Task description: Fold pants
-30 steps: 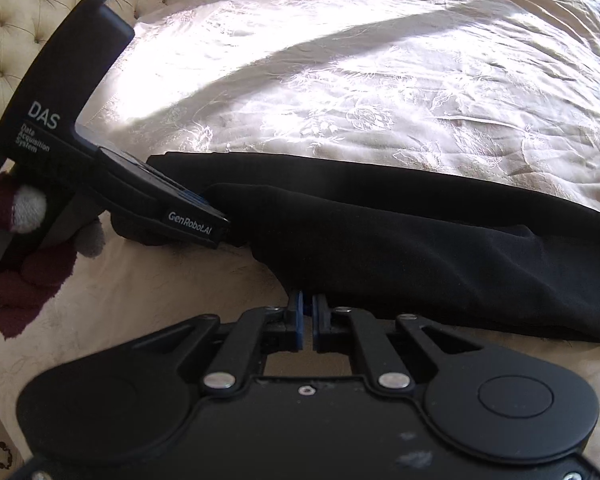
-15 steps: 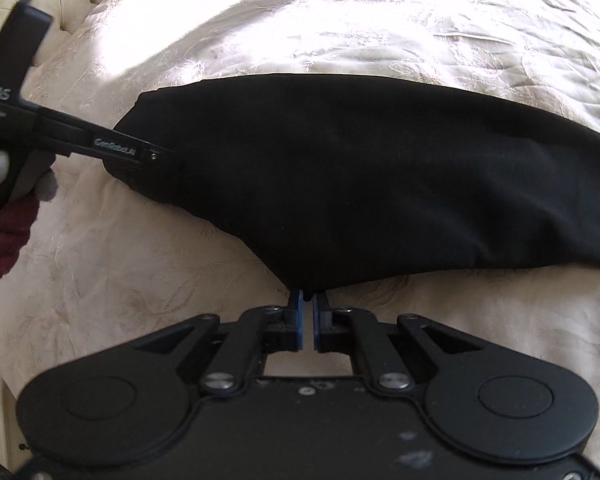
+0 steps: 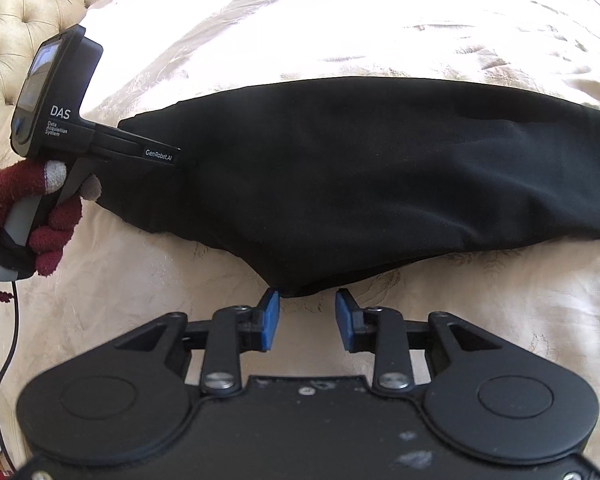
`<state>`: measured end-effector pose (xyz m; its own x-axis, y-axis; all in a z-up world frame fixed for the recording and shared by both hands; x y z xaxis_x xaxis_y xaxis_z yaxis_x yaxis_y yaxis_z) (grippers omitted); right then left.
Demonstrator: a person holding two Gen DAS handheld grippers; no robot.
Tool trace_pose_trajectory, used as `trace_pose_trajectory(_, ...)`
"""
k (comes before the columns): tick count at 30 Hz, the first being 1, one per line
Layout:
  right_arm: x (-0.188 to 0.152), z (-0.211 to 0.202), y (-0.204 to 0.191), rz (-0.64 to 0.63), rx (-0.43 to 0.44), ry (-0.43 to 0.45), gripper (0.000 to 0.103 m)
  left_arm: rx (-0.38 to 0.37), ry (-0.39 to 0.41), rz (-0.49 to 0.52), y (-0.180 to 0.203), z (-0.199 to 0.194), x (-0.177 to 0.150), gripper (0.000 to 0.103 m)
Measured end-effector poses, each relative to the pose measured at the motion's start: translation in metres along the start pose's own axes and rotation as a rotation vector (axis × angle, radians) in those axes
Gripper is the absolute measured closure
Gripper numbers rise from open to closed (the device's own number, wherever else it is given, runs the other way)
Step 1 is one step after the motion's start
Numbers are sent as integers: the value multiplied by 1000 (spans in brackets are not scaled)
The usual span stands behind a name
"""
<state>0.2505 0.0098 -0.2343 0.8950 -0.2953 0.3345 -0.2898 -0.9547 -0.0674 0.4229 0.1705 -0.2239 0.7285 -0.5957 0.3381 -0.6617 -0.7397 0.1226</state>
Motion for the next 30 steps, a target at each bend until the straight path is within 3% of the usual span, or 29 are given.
trace_pose_trajectory(7,3,8,-3,80,30,-14,65,33,65,-112,-25,-38,-22,79)
trace_pose_trajectory(8,4,9,-4,97,37,-18,68,35,69,-131,-28,-42,-26,79)
trace_pose_trajectory(9,5,11,-5,111,51,-19,87,40,71,-149,-29,-44,-31,79)
trace_pose_trajectory(10,7,11,-5,123,53,-19,96,46,70,-164,-31,-45,-35,79)
trace_pose_trajectory(12,10,12,-5,138,16,-10,97,53,64,-185,-36,-43,-42,79)
trace_pose_trajectory(18,-21,40,-6,310,101,-269,98,63,53,-219,-42,-42,-51,79)
trace_pose_trajectory(20,-26,44,-1,389,140,-310,98,64,61,-227,-44,-42,-49,79)
trace_pose_trajectory(24,-24,39,2,433,155,-293,99,69,79,-270,-54,-42,-43,79)
trace_pose_trajectory(30,-2,19,-5,225,8,-112,99,94,77,-292,-69,-36,-35,79)
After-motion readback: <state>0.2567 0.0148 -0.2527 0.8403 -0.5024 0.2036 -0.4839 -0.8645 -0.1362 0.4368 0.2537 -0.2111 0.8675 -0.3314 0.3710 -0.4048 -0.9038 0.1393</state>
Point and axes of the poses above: each gripper's, at about its wrist camera, not at the fingertips, and z roughly the way its jaws point, y to its right, x to its top, the point moved 9 cm from there along z, roughly the way its jaws point, and after that the axes turned 15 degrees about -x, right-handed, at the moved point
